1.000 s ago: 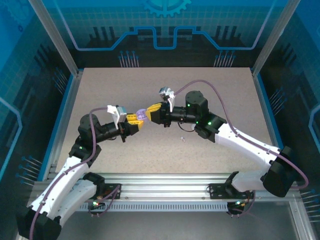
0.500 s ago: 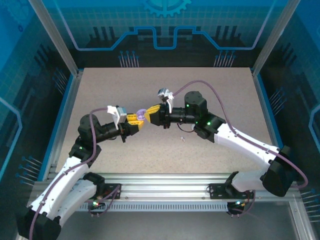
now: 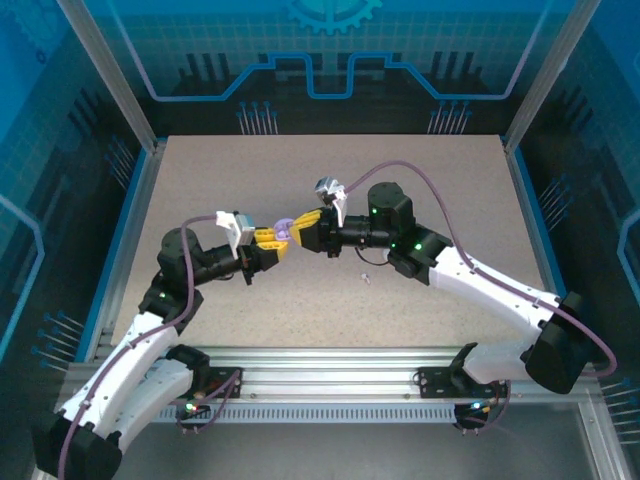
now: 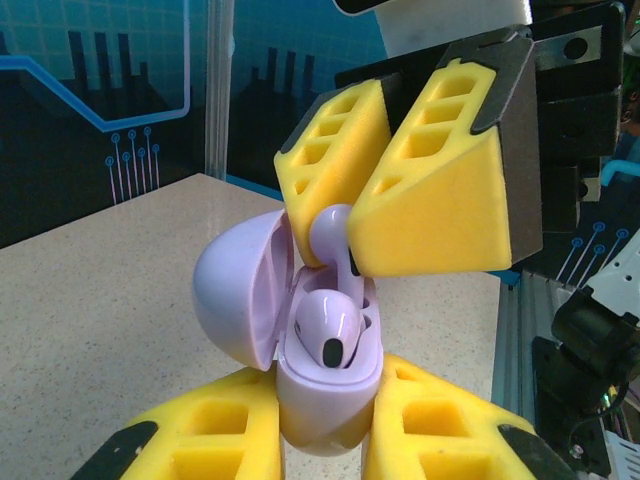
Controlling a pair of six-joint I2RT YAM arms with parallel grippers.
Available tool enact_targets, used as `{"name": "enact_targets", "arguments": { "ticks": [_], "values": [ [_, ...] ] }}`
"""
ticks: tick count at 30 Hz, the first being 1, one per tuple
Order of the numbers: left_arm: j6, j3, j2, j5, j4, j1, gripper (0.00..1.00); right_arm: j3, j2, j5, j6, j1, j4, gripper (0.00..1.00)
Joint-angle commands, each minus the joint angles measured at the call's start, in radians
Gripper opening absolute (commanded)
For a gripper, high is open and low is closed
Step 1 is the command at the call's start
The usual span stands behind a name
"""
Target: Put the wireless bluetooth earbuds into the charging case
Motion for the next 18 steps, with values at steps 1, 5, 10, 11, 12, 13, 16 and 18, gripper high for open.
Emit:
{"name": "enact_targets", "arguments": {
  "ticks": [1, 5, 10, 11, 12, 13, 16, 18],
  "values": [
    [0.031, 0.024, -0.014, 0.017, 0.063, -0.014, 0.07, 0.019, -0.010, 0.072, -0.043, 0.000, -0.111, 0.22],
    [0.034, 0.028, -0.008, 0.018, 0.060, -0.016, 0.07, 0.032, -0.003, 0.056, -0.058, 0.004, -0.142, 0.23],
    [0.036, 0.029, -0.005, 0.018, 0.059, -0.021, 0.07, 0.040, 0.009, 0.028, -0.057, 0.006, -0.141, 0.25],
    [0.037, 0.030, -0.005, 0.017, 0.057, -0.022, 0.07, 0.041, 0.010, 0.026, -0.057, 0.006, -0.141, 0.26],
    [0.037, 0.030, -0.005, 0.017, 0.056, -0.022, 0.07, 0.041, 0.010, 0.025, -0.057, 0.007, -0.141, 0.27],
    [0.037, 0.030, -0.006, 0.017, 0.054, -0.022, 0.07, 0.041, 0.010, 0.025, -0.055, 0.007, -0.140, 0.28],
    [0.039, 0.031, -0.007, 0.014, 0.051, -0.024, 0.07, 0.044, 0.010, 0.027, -0.054, 0.007, -0.138, 0.30],
    [0.040, 0.030, -0.008, 0.016, 0.050, -0.024, 0.08, 0.047, 0.009, 0.025, -0.052, 0.006, -0.138, 0.30]
  ]
}}
